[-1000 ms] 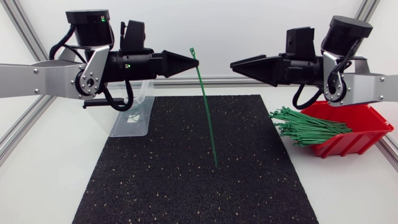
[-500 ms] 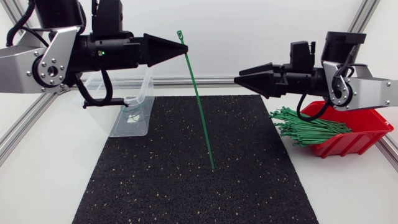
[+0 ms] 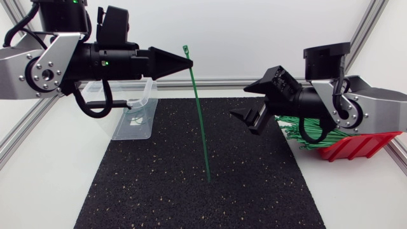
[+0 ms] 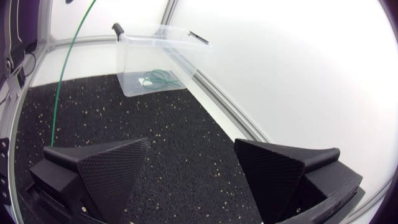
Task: Take a green cable tie from the red box, thread the tail through the head to close it, then place it in the transparent bin on the left.
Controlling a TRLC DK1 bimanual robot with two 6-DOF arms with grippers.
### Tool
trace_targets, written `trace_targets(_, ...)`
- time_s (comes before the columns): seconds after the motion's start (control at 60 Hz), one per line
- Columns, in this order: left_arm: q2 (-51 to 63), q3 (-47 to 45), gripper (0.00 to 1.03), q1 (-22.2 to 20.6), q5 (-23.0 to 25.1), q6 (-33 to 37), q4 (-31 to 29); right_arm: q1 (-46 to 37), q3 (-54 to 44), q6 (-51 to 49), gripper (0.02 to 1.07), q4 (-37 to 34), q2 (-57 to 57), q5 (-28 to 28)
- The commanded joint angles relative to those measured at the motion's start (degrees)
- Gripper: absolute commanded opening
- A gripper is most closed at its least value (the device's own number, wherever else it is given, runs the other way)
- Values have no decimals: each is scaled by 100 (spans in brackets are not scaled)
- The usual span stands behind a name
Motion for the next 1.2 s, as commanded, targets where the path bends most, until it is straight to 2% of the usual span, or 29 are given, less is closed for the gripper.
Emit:
trace_targets(0.0,121,327,3,-25,-42,285,-242,223,-196,-453,102,-139,-168,437)
trace_targets(0.133,455,705,3,-69,-50,628,-770,417,-451,-540,102,-165,-458,1088)
trace_targets(0.217,701,951,3,-95,-15,883,-1068,716,-636,-532,102,46,-502,1826)
trace_targets(0.283,859,1127,3,-122,46,997,-1200,821,-759,-637,102,134,-511,2160)
trace_targets(0.35,1070,1347,3,-139,143,1146,-1367,970,-1084,-1024,102,766,-405,2722)
trace_targets(0.4,1298,1619,3,-201,222,1375,-1666,1032,-1743,-1797,102,1935,-388,2766)
trace_targets(0.433,1386,1742,3,-227,240,1498,-1816,1041,-1945,-2061,102,2357,-318,2802)
trace_targets(0.517,1588,2041,3,-297,266,1533,-2053,1111,-2139,-2298,102,2551,-282,2872)
trace_targets(0.65,2063,2586,3,-341,266,1550,-2510,1410,-2499,-2966,102,3377,-221,3127)
trace_targets(0.9,2265,2788,3,-350,266,1630,-2650,2166,-2833,-3863,102,4106,298,3663)
trace_targets(1.183,2731,3448,3,-324,266,2227,-3626,2676,-2859,-4891,102,4686,922,3724)
